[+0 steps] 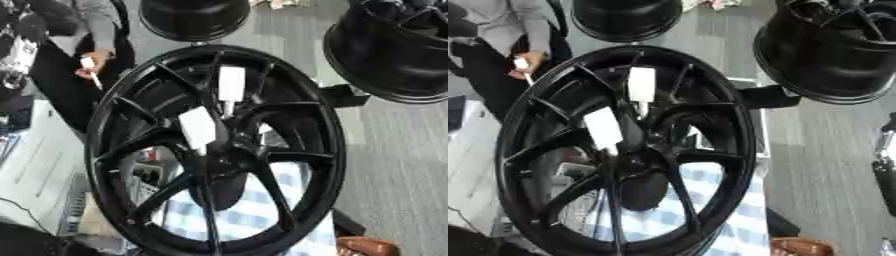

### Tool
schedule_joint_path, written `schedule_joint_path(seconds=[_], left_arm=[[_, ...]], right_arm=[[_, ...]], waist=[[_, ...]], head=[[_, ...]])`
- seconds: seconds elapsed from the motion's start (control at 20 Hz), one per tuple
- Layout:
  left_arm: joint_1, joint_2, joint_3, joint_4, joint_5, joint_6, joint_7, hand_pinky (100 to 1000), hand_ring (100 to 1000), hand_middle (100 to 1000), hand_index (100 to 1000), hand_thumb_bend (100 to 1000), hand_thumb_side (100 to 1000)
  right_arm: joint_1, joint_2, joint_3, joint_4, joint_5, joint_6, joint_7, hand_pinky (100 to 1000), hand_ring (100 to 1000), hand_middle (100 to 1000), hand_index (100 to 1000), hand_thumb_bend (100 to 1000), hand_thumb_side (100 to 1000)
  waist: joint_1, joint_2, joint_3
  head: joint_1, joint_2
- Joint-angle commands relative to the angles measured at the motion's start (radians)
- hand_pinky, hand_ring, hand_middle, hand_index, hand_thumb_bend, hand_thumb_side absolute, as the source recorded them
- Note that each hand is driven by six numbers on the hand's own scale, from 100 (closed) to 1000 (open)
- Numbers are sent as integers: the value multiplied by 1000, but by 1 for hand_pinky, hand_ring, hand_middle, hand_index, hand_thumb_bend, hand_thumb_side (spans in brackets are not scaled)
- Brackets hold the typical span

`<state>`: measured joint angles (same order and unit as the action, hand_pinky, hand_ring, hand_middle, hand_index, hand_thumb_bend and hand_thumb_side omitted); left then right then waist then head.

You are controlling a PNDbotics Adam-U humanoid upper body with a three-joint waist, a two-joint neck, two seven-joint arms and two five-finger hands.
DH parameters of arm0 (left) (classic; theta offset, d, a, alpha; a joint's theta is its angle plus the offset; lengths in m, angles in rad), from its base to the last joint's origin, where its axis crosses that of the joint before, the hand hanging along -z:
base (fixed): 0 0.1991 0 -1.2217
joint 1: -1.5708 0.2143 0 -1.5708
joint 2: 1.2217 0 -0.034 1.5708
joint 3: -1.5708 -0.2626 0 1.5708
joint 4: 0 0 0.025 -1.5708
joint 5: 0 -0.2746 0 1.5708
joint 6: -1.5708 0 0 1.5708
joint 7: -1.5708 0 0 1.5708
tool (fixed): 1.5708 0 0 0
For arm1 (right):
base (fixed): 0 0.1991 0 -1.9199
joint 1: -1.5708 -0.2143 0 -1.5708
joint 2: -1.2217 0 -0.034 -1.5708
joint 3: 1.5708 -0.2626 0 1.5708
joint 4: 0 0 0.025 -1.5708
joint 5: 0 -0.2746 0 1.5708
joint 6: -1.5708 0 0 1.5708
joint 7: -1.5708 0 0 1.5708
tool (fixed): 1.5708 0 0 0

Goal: Pull the pin out of the wheel hub.

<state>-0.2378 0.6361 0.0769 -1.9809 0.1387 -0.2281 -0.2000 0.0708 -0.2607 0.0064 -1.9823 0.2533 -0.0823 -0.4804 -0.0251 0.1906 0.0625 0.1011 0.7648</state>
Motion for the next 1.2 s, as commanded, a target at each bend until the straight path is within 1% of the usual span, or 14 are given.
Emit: schedule_joint_path(seconds=[0.05, 0.15, 0.3, 0.55, 0.85, 1.0, 1.2], left_arm=[[-33, 143, -23, -19, -32, -65, -34, 768, 705, 676, 852, 100, 514], [-51, 205, -39, -19, -44, -86, -38, 770, 707, 677, 852, 100, 498], [-76, 280, -65, -19, -68, -109, -44, 776, 713, 680, 851, 100, 473], [-134, 370, -119, -19, -105, -142, -84, 784, 721, 685, 852, 100, 424], [-205, 451, -183, -19, -141, -179, -170, 792, 733, 693, 852, 100, 375], [-236, 484, -214, -19, -152, -191, -210, 794, 736, 696, 851, 100, 369], [-272, 508, -251, -19, -159, -198, -256, 797, 739, 698, 851, 100, 377]], right_arm=[[-3, -27, -3, -18, 7, 3, -2, 765, 616, 485, 654, 100, 603], [-3, -29, -2, -18, 8, 4, -2, 765, 616, 484, 654, 100, 604], [-3, -31, 0, -18, 7, 5, -1, 765, 616, 484, 654, 100, 606], [-2, -35, 3, -18, 7, 5, 2, 764, 615, 484, 653, 100, 605], [-3, -39, 7, -18, 4, 7, 6, 764, 615, 483, 653, 100, 609], [-4, -41, 10, -18, 3, 7, 9, 764, 615, 483, 653, 100, 612], [-4, -42, 12, -18, 2, 8, 11, 763, 614, 482, 652, 100, 614]], waist=[[7, -14, -1], [10, -14, -3], [13, -13, -5], [16, -15, -11], [21, -15, -18], [24, -15, -22], [27, -15, -27]], head=[[0, 5], [2, 5], [1, 5], [1, 5], [4, 5], [4, 5], [5, 5]])
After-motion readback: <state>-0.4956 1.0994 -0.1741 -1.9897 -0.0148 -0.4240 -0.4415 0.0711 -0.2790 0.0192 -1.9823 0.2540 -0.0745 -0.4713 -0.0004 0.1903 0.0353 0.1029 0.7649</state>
